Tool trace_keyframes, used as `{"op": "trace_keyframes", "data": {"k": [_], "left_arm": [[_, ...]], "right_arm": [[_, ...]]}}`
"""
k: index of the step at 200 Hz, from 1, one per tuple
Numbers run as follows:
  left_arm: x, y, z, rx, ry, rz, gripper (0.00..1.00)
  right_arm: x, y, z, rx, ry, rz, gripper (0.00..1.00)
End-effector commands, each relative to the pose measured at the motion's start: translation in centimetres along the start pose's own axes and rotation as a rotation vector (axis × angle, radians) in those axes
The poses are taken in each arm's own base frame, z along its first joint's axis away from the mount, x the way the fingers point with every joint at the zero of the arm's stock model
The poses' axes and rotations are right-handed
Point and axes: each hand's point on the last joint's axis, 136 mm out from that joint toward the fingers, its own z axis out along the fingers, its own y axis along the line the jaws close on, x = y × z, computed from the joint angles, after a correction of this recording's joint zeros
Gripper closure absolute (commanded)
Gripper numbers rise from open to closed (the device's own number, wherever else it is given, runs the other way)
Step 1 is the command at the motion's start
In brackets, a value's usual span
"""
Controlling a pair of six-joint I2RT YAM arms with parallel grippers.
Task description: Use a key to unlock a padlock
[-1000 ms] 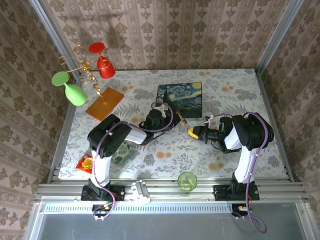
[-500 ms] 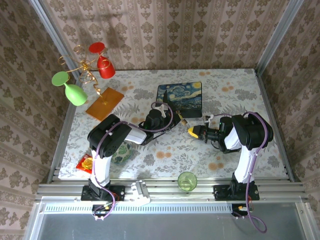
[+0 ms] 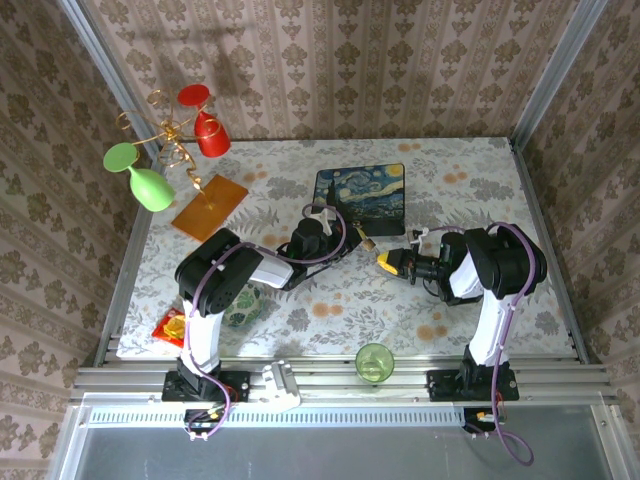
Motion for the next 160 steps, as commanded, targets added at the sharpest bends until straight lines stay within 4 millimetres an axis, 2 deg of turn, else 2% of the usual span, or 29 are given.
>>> {"op": "trace_keyframes", "data": {"k": [1,116,160], "left_arm": [[0.5,-2.2,0.2,0.081,0.037,0.011,1.0],[1.6,-1.4,0.4,0.032,0.069,0.037,1.0],[1.8,-1.9,0.5,0.028,0.083,0.063,1.0]], "right_arm": [[-0.4,0.3,0.0,-0.02,0.006,-0.018,1.0],[-0.8,0.6,-0.1,-0.027,0.003,-0.003,1.0],[-1.0,0.2,-0.2,-0.023,-0.003,0.013,1.0]]}}
